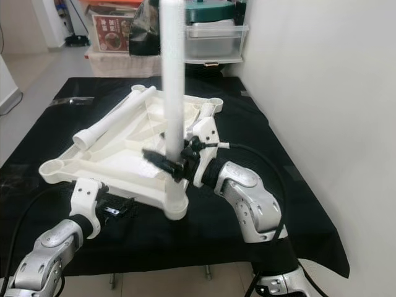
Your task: Building children table
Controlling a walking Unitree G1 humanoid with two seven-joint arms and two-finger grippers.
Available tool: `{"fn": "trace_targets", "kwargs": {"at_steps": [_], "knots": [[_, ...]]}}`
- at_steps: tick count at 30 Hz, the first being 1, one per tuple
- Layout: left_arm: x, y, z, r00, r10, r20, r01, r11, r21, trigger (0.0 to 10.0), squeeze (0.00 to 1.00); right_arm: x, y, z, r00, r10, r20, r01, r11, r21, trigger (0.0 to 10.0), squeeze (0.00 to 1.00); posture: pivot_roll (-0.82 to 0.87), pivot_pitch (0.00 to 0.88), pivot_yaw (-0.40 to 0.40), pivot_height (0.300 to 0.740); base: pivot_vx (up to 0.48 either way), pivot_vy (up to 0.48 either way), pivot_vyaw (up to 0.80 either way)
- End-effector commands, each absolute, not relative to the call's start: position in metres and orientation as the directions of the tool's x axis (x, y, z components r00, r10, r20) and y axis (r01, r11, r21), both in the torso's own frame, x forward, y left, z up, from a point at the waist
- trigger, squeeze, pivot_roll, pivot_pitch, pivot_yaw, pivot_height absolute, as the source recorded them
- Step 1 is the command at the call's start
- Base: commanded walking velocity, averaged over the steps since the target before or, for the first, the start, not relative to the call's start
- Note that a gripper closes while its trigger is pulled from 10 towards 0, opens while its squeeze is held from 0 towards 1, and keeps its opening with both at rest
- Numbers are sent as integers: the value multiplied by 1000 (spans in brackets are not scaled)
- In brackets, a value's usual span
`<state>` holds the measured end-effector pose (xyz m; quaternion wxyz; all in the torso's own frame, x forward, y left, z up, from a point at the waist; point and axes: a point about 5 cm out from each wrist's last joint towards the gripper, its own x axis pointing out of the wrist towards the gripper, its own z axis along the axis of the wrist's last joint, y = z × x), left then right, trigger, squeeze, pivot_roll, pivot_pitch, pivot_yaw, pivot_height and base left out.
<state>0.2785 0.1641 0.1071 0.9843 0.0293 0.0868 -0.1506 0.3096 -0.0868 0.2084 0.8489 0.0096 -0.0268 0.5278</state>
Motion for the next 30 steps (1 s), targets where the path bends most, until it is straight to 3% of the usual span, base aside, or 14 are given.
{"fn": "trace_targets", "kwargs": {"at_steps": [1,6,8,9,11,15,16,17,20,21,25,26,28,30], "knots": [[277,165,105,941,-282,-188,292,956,27,10000,0,322,-79,195,483,876,-1,-876,483,15,0,0,81,0,-76,740,0,0,0],[276,168,105,945,-269,-186,279,960,29,10000,0,343,-81,186,675,735,-58,-735,678,33,0,0,82,0,-77,740,0,0,0],[273,169,103,945,-267,-191,277,961,26,10000,0,365,-117,173,941,312,-128,-299,948,109,0,0,72,0,-68,740,0,0,0],[273,169,103,945,-267,-191,277,961,26,10000,0,365,-117,173,941,312,-128,-299,948,109,0,0,72,0,-68,740,0,0,0],[271,167,101,941,-273,-199,284,959,28,10000,0,365,-149,162,984,-4,-178,29,990,136,0,0,70,0,-63,740,0,0,0],[272,166,101,939,-278,-201,289,957,28,10000,0,350,-156,161,986,-70,-153,89,989,116,0,0,57,0,-48,740,0,0,0],[273,166,102,939,-281,-201,292,956,29,10000,0,342,-148,163,991,-34,-127,46,995,93,6078,0,46,0,-42,740,0,0,0],[274,165,102,938,-284,-200,295,955,28,10000,0,336,-137,167,995,35,-90,-28,996,86,10000,0,46,0,-42,740,0,0,0],[275,164,102,935,-290,-202,302,953,30,10000,0,326,-113,180,985,172,8,-172,978,120,10000,0,32,0,-34,740,0,0,0],[276,162,102,934,-296,-199,307,951,26,10000,0,323,-103,191,967,247,70,-254,957,142,10000,1000,34,0,-36,740,0,0,0],[277,160,103,933,-302,-196,312,950,21,10000,0,324,-92,207,905,404,132,-420,896,143,10000,1000,36,0,-37,740,0,0,0],[276,161,103,933,-301,-196,311,950,19,10000,0,327,-91,213,864,483,139,-500,855,138,10000,0,36,0,-40,740,0,0,0],[276,162,103,933,-300,-196,310,951,18,10000,0,328,-91,216,833,534,143,-551,823,136,10000,0,36,0,-40,740,0,0,0],[276,163,102,934,-296,-199,306,952,21,10000,0,324,-92,224,704,693,154,-708,702,77,10000,0,46,0,-52,740,0,0,0]]}}
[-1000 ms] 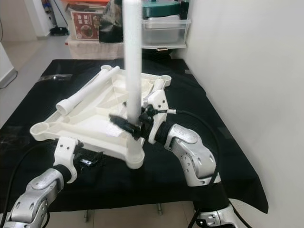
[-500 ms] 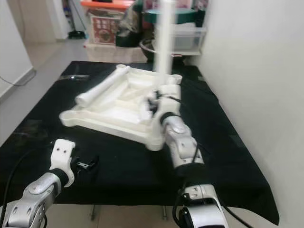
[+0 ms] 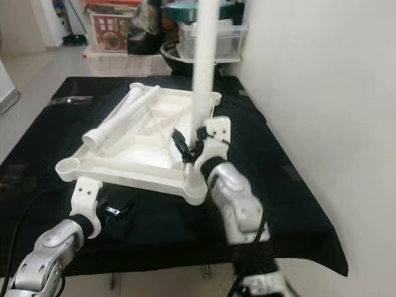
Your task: Building children table
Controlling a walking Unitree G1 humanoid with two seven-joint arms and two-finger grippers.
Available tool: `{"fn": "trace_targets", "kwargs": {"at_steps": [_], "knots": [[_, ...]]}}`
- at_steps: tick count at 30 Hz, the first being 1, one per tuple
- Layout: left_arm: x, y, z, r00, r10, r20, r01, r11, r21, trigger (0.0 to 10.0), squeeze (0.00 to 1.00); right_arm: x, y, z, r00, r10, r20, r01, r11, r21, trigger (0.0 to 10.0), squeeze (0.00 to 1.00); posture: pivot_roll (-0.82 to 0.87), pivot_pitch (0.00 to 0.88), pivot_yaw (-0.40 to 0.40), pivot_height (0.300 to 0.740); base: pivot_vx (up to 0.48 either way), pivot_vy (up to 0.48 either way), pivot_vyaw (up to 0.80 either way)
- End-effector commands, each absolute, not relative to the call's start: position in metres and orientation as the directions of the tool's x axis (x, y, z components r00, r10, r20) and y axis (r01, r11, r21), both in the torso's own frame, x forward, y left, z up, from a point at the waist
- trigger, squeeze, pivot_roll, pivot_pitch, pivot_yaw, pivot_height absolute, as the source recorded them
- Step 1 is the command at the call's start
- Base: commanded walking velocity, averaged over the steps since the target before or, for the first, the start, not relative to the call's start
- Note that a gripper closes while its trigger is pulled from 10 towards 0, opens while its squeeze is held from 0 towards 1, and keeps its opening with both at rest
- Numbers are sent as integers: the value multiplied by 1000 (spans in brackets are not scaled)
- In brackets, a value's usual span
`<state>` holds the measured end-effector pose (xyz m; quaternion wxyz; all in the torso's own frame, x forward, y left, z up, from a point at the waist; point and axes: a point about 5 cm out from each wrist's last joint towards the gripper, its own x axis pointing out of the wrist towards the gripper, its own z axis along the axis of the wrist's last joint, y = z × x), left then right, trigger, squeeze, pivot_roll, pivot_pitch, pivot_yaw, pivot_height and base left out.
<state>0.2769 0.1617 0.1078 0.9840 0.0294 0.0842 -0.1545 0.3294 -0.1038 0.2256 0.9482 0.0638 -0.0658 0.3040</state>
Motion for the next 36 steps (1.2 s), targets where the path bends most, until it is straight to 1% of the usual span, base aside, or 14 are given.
{"fn": "trace_targets", "kwargs": {"at_steps": [1,5,6,7,9,20,21,23,24,27,28,31,32,36], "knots": [[276,163,102,934,-296,-199,306,952,21,10000,0,324,-92,224,704,693,154,-708,702,77,10000,0,46,0,-52,740,0,0,0],[277,164,103,939,-286,-191,295,955,17,10000,0,324,-91,218,572,815,94,-816,577,-31,10000,0,57,0,-65,740,0,0,0],[276,163,103,940,-284,-191,292,956,18,10000,0,326,-89,211,560,826,63,-825,563,-42,8157,0,61,0,-66,740,0,0,0],[276,163,103,940,-282,-192,291,957,18,10000,0,328,-87,205,558,829,36,-828,559,-43,314,0,63,0,-67,740,0,0,0],[275,163,103,940,-282,-192,291,957,17,10000,0,333,-87,200,600,800,14,-799,600,-32,0,0,66,0,-67,740,0,0,0],[270,164,101,937,-284,-204,294,956,19,10000,0,349,-148,166,988,-63,-145,78,992,103,0,0,62,0,-54,740,0,0,0],[270,163,101,936,-286,-204,296,955,19,10000,0,342,-138,170,993,-23,-112,34,995,96,3765,0,53,0,-46,740,0,0,0],[270,163,101,936,-286,-204,296,955,19,10000,0,342,-138,170,993,-23,-112,34,995,96,3765,0,53,0,-46,740,0,0,0],[272,163,101,934,-292,-206,302,953,19,10000,0,329,-106,180,989,143,-41,-139,986,92,10000,0,50,0,-42,740,0,0,0],[273,163,101,933,-295,-206,305,952,20,10000,0,320,-87,188,966,257,33,-259,959,118,10000,0,44,0,-41,740,0,0,0],[274,163,102,933,-295,-206,305,952,21,10000,0,320,-85,192,956,288,60,-293,947,131,10000,1000,49,0,-43,740,0,0,0],[275,162,103,934,-295,-199,304,952,16,10000,0,322,-83,199,934,347,82,-356,923,147,10000,1000,49,0,-45,740,0,0,0],[275,163,103,935,-295,-199,304,953,15,10000,0,326,-84,205,906,415,83,-423,897,131,10000,51,48,0,-44,740,0,0,0],[274,164,102,934,-295,-200,304,953,13,10000,0,329,-87,219,777,622,94,-629,771,101,10000,0,46,0,-47,740,0,0,0]]}}
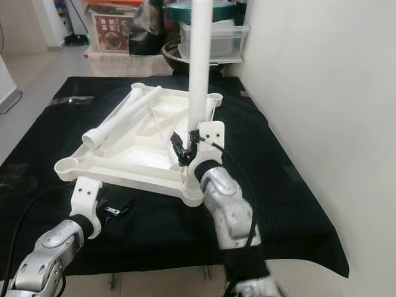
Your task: Building children table
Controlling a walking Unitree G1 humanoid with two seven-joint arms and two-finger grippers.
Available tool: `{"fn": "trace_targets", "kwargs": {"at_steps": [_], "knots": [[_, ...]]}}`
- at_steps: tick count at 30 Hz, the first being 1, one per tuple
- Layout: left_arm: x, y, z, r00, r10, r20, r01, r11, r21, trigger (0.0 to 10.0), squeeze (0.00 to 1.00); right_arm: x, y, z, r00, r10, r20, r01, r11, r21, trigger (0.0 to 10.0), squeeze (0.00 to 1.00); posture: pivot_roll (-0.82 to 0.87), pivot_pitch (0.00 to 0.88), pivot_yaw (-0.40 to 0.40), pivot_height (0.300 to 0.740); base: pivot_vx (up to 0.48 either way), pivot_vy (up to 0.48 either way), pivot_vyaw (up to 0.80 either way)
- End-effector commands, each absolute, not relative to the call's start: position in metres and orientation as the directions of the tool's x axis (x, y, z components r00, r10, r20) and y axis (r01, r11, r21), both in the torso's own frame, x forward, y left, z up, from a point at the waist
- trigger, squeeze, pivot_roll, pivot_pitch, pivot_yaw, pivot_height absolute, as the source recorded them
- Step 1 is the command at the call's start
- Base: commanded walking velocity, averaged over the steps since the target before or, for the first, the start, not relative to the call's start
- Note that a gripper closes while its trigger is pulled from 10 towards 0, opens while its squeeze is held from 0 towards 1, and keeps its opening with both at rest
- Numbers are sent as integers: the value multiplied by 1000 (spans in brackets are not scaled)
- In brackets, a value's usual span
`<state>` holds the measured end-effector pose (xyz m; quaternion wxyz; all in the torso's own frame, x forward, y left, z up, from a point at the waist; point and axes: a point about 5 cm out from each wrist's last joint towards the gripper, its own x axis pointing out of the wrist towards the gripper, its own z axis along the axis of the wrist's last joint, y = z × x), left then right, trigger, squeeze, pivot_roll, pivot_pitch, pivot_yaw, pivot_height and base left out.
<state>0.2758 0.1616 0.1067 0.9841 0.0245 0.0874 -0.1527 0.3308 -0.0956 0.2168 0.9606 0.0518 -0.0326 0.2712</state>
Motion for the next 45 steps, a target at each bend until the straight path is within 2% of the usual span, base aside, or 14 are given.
{"fn": "trace_targets", "kwargs": {"at_steps": [1,7,8,9,10,21,22,23,29,30,33,34,44,45], "knots": [[274,164,102,934,-295,-200,304,953,13,10000,0,329,-87,219,777,622,94,-629,771,101,10000,0,46,0,-47,740,0,0,0],[277,163,103,937,-290,-194,298,954,13,10000,0,328,-90,208,585,810,32,-811,585,-3,10000,0,57,0,-61,740,0,0,0],[278,162,104,938,-290,-188,297,955,12,10000,0,329,-87,199,551,834,-5,-834,551,-5,4157,0,63,0,-65,740,0,0,0],[278,162,104,938,-290,-188,297,955,12,10000,0,329,-87,199,551,834,-5,-834,551,-5,4157,0,63,0,-65,740,0,0,0],[278,162,105,939,-289,-185,297,955,13,10000,0,330,-84,192,548,836,-27,-836,549,2,0,0,66,0,-67,740,0,0,0],[277,162,105,941,-285,-182,292,956,13,10000,0,342,-85,183,668,741,-70,-739,672,48,0,0,72,0,-69,740,0,0,0],[276,163,105,941,-287,-182,294,956,14,10000,0,351,-104,176,891,447,-82,-440,894,84,0,0,63,0,-56,740,0,0,0],[275,162,105,938,-293,-184,301,953,17,10000,0,348,-113,170,965,239,-106,-230,969,89,10000,0,54,0,-46,740,0,0,0],[277,161,105,934,-306,-186,316,948,24,10000,0,330,-107,179,989,144,-44,-141,988,67,10000,0,43,0,-33,740,0,0,0],[278,161,105,934,-307,-185,316,948,24,10000,0,329,-105,181,985,169,-30,-166,983,74,10000,302,43,0,-35,740,0,0,0],[279,161,106,935,-304,-182,313,949,22,10000,0,332,-106,184,983,182,-11,-180,980,91,10000,345,50,0,-41,740,0,0,0],[278,161,106,936,-303,-180,311,950,20,10000,0,334,-108,187,983,182,5,-181,979,98,10000,1000,52,0,-41,740,0,0,0],[275,167,103,939,-288,-190,298,954,22,10000,0,339,-100,207,960,275,54,-279,956,92,10000,1000,59,0,-52,740,0,0,0],[276,167,104,940,-286,-187,295,955,22,10000,0,340,-98,211,935,350,61,-355,929,104,10000,0,62,0,-54,740,0,0,0]]}}
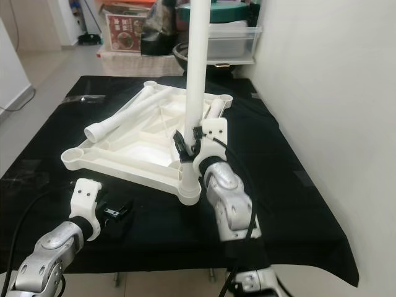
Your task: Building children table
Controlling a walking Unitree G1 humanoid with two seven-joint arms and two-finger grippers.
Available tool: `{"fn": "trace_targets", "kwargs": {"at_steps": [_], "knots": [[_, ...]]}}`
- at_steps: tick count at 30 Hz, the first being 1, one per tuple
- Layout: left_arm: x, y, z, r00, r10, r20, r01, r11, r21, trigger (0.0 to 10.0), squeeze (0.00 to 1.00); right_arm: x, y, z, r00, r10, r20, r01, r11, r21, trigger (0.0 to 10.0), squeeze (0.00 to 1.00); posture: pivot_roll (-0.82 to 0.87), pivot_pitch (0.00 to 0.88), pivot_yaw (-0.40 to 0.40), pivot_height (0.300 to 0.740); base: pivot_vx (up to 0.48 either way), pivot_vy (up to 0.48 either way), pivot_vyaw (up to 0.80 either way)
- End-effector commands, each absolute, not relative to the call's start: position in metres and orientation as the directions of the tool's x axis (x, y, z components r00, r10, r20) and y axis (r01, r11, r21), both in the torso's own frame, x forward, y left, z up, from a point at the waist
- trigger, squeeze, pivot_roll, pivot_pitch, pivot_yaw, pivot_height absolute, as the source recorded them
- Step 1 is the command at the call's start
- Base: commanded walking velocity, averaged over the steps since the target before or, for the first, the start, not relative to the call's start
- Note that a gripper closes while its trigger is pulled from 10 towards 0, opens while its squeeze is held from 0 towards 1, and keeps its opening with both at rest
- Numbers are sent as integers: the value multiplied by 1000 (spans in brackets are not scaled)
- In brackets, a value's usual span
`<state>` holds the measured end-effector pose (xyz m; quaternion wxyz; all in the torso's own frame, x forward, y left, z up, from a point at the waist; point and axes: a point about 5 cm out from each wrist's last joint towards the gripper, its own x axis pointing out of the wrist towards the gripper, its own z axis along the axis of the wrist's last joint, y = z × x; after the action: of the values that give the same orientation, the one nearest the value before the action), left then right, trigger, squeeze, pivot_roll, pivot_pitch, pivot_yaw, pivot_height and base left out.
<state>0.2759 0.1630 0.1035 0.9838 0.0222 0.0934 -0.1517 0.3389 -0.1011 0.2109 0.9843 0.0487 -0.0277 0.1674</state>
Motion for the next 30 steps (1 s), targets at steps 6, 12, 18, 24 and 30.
{"fn": "trace_targets", "kwargs": {"at_steps": [6,12,18,24,30], "knots": [[279,162,105,936,-301,-183,310,951,20,10000,0,321,-96,207,535,845,23,-844,535,-43,10000,0,57,0,-42,740,0,0,0],[283,162,108,938,-300,-173,308,951,24,10000,0,323,-95,192,439,897,-52,-898,436,-59,9412,0,68,0,-52,740,0,0,0],[281,163,108,942,-292,-168,300,954,25,10000,0,353,-89,193,569,821,-37,-822,570,-7,0,0,83,0,-66,740,0,0,0],[278,165,105,945,-278,-174,286,958,22,10000,0,389,-150,174,981,148,-123,-133,983,127,0,0,79,0,-69,740,0,0,0],[278,164,105,944,-280,-172,288,957,22,10000,0,373,-180,156,979,-120,-165,143,980,137,0,0,74,0,-61,740,0,0,0]]}}
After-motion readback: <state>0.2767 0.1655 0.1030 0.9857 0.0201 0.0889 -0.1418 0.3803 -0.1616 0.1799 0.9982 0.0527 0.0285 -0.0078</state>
